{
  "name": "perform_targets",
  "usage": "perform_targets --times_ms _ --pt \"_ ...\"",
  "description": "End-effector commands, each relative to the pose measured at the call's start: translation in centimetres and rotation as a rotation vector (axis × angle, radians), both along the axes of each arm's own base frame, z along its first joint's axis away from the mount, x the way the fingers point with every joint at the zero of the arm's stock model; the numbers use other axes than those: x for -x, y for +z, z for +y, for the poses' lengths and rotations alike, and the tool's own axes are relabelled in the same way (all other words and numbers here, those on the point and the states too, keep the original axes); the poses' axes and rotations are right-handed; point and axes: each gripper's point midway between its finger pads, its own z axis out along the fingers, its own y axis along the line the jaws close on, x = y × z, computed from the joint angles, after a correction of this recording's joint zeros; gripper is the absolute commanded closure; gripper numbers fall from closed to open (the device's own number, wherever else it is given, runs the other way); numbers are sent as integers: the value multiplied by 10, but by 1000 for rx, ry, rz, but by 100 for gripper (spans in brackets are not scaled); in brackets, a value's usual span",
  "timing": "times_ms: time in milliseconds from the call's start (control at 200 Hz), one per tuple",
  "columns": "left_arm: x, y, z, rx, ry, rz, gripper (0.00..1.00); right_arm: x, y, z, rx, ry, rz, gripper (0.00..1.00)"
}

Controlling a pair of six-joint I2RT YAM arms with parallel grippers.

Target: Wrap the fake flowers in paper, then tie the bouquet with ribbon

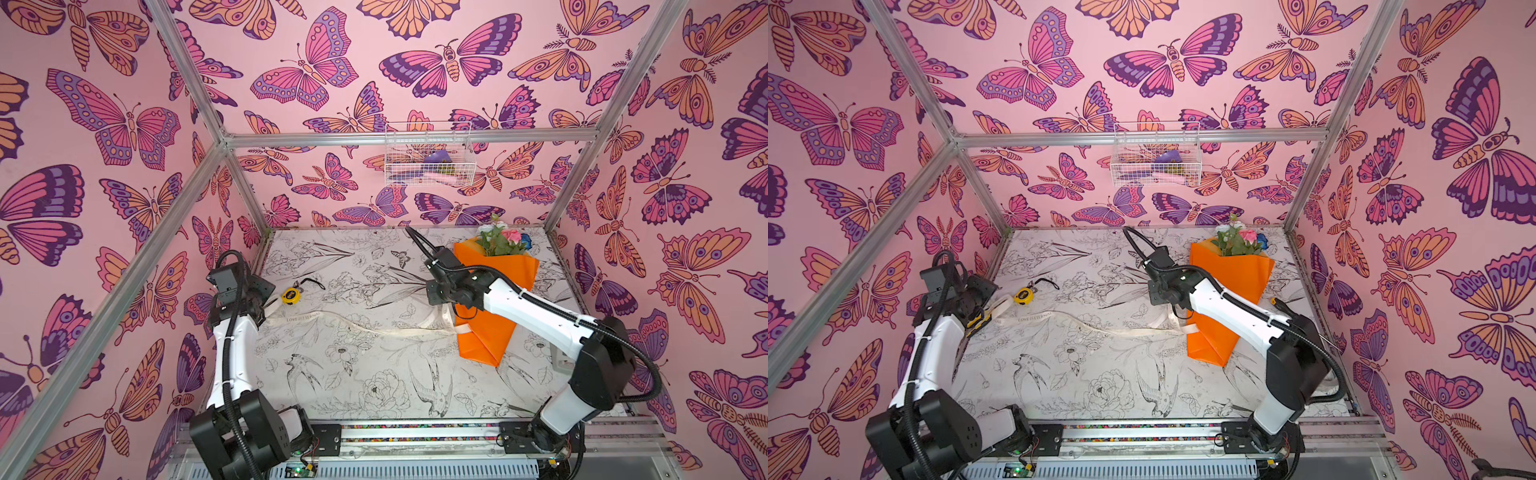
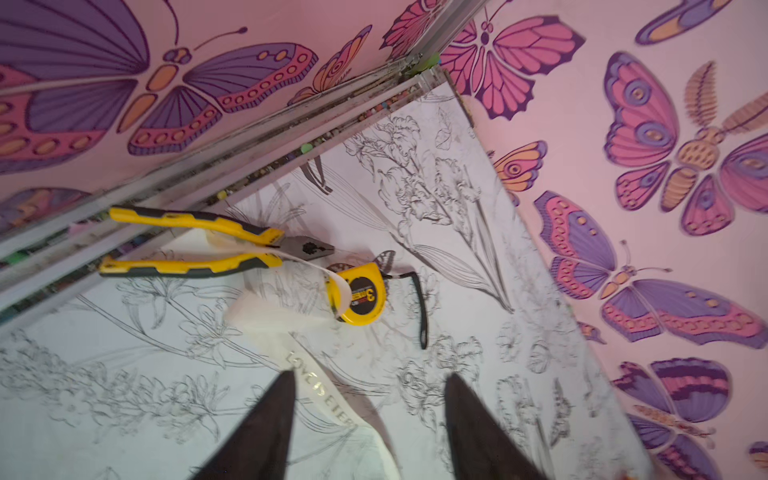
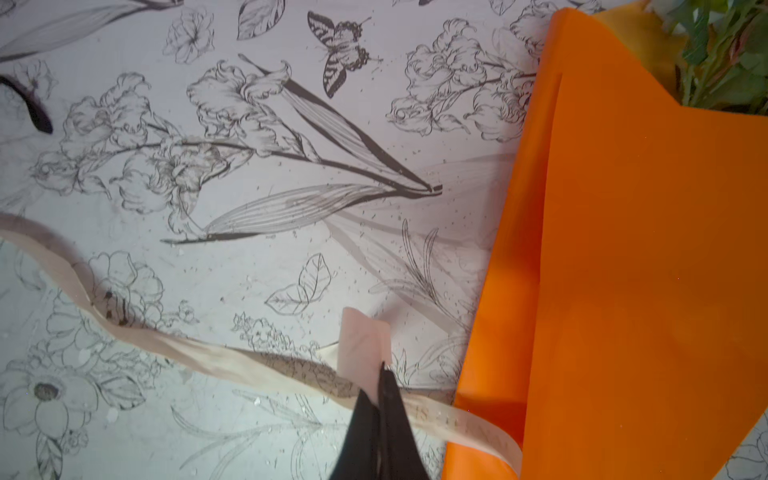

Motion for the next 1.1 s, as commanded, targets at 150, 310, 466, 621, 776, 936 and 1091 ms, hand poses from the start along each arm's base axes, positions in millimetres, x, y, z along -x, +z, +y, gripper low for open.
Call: perform_targets --times_ms 150,310,466,621,776,936,1091 --pt "-6 31 -38 37 -118 -108 0 -55 40 17 -94 -65 -124 100" --pt "-15 45 -75 25 -228 -142 0 -78 8 14 -146 -125 -56 100" --pt "-33 47 -121 46 -369 -174 0 -78 -37 -1 -105 -196 24 96" --pt "-58 35 -183 135 -541 -193 0 -69 -76 -25 -49 -258 114 81" --pt "-78 10 -251 188 -711 -142 4 -54 -81 -44 -5 -267 164 64" --pt "-87 -6 -305 194 -830 -108 6 -35 -56 -36 -82 -167 170 37" --pt "-94 -14 -350 210 -926 -97 8 -20 -18 -53 -80 -160 113 29"
